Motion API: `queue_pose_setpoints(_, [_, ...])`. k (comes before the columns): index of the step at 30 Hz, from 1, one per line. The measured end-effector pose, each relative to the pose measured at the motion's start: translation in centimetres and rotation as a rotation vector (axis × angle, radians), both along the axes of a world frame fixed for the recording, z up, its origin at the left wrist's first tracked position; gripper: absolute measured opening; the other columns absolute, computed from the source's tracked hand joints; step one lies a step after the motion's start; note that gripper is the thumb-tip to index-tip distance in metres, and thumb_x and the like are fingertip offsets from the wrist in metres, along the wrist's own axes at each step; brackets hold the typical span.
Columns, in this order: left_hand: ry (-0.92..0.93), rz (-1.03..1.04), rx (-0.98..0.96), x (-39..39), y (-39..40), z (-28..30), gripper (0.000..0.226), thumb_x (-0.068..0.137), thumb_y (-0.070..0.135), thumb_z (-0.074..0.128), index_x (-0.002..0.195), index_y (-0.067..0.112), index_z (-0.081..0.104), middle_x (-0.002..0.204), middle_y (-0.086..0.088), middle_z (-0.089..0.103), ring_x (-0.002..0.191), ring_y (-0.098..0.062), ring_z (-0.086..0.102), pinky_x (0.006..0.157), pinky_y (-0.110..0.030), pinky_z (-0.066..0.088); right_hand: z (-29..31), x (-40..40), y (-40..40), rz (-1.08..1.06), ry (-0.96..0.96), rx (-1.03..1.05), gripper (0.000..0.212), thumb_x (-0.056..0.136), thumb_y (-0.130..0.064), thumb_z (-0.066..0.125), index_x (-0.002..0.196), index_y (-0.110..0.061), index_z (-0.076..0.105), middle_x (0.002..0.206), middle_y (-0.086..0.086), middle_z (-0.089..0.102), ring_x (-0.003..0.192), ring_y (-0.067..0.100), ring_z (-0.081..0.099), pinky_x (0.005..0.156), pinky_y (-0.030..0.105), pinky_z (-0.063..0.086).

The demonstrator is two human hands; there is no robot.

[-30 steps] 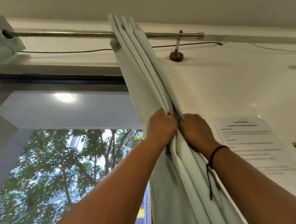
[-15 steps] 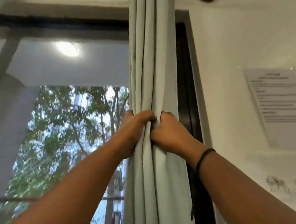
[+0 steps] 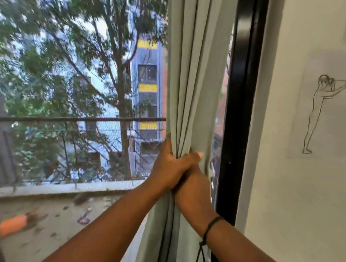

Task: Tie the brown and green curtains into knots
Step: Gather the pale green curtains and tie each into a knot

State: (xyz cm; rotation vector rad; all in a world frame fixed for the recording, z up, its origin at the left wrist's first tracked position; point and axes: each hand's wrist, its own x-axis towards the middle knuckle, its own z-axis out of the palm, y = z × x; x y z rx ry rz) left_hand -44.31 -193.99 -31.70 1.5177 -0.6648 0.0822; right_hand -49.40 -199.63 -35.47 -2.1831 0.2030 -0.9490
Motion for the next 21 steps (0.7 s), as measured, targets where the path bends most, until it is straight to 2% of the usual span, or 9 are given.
queue_pose_setpoints(4, [0.086, -0.126, -0.005, -1.0, 0.9, -2.9, 0.064, 0.063, 0.019, 0.082, 0.121, 0.017, 0.055, 0.103, 0.001, 0.072, 0.097, -0.015, 0.069, 0.08, -0.028, 0.057, -3.4, -0.8, 0.7, 0.187, -0.055, 0.055, 0.058, 0.085, -0.027, 0.044, 0.141, -0.012, 0.038, 0.122, -0.002, 0.061, 0.112, 0.009, 0.058, 0.091, 0.026, 0.049])
queue_pose_setpoints(7, [0.067, -0.04, 0.015, -2.1, 1.1, -4.5, 0.037, 0.074, 0.012, 0.078, 0.103, 0.029, 0.062, 0.086, 0.014, 0.073, 0.083, -0.004, 0.069, 0.068, -0.018, 0.054, -5.2, -2.1, -0.2, 0.361, 0.019, 0.037, 0.07, 0.075, -0.034, 0.041, 0.141, -0.011, 0.036, 0.119, -0.002, 0.061, 0.109, 0.008, 0.059, 0.089, 0.031, 0.052])
queue_pose_setpoints(10, [0.167, 0.116, -0.117, -2.0, 1.0, -5.1, 0.017, 0.08, 0.005, 0.07, 0.074, 0.021, 0.067, 0.06, 0.005, 0.069, 0.055, -0.009, 0.066, 0.052, -0.023, 0.049, -5.4, -3.2, -3.0, 0.605, 0.053, 0.026, 0.03, 0.078, -0.03, 0.058, 0.107, -0.021, 0.061, 0.095, -0.018, 0.064, 0.093, -0.002, 0.061, 0.082, 0.021, 0.048])
queue_pose_setpoints(12, [0.237, 0.19, -0.245, -1.5, 0.9, -4.8, 0.016, 0.078, 0.003, 0.072, 0.082, 0.018, 0.069, 0.07, 0.004, 0.074, 0.067, -0.012, 0.07, 0.059, -0.024, 0.054, -4.5, -3.7, -5.6, 0.682, 0.02, 0.154, 0.004, 0.078, -0.032, 0.065, 0.078, -0.029, 0.066, 0.075, -0.014, 0.067, 0.082, 0.002, 0.064, 0.077, 0.024, 0.049])
queue_pose_setpoints(13, [0.265, 0.208, -0.291, -1.4, 0.7, -4.7, 0.02, 0.076, 0.004, 0.073, 0.092, 0.016, 0.069, 0.08, 0.003, 0.075, 0.079, -0.016, 0.071, 0.069, -0.027, 0.055, -4.0, -3.9, -7.3, 0.652, -0.042, 0.246, 0.006, 0.077, -0.033, 0.066, 0.073, -0.029, 0.067, 0.069, -0.008, 0.068, 0.074, 0.008, 0.065, 0.071, 0.031, 0.051])
queue_pose_setpoints(15, [0.3, 0.255, -0.332, -1.8, 0.1, -4.5, 0.033, 0.075, 0.008, 0.075, 0.107, 0.012, 0.065, 0.094, 0.0, 0.072, 0.094, -0.023, 0.068, 0.085, -0.033, 0.051, -3.2, -4.0, -10.7, 0.493, -0.176, 0.359, 0.006, 0.08, -0.023, 0.069, 0.077, -0.026, 0.066, 0.068, 0.002, 0.067, 0.061, 0.014, 0.06, 0.062, 0.035, 0.051])
queue_pose_setpoints(17, [0.274, 0.316, -0.332, -2.6, -0.9, -4.3, 0.032, 0.082, 0.011, 0.071, 0.111, 0.013, 0.06, 0.102, -0.001, 0.066, 0.096, -0.023, 0.063, 0.09, -0.032, 0.046, -2.9, -3.8, -13.4, 0.369, -0.19, 0.309, 0.018, 0.08, -0.015, 0.072, 0.091, -0.027, 0.063, 0.083, -0.002, 0.067, 0.063, 0.011, 0.059, 0.062, 0.028, 0.051])
queue_pose_setpoints(19, [0.229, 0.342, -0.287, -3.7, -2.0, -4.3, 0.033, 0.088, 0.017, 0.062, 0.12, 0.013, 0.056, 0.108, -0.001, 0.062, 0.094, -0.017, 0.061, 0.087, -0.027, 0.043, -3.1, -3.8, -14.1, 0.454, -0.066, 0.295, 0.03, 0.074, -0.032, 0.077, 0.099, -0.036, 0.06, 0.096, -0.013, 0.065, 0.074, 0.005, 0.061, 0.066, 0.023, 0.052])
queue_pose_setpoints(21, [0.207, 0.299, -0.227, -5.3, -3.2, -4.0, 0.056, 0.081, 0.041, 0.064, 0.126, 0.011, 0.053, 0.118, -0.003, 0.063, 0.096, -0.013, 0.061, 0.089, -0.026, 0.044, -3.7, -3.7, -13.4, 0.612, 0.018, 0.308, 0.031, 0.069, -0.045, 0.075, 0.095, -0.045, 0.06, 0.094, -0.022, 0.065, 0.081, 0.006, 0.063, 0.066, 0.02, 0.052])
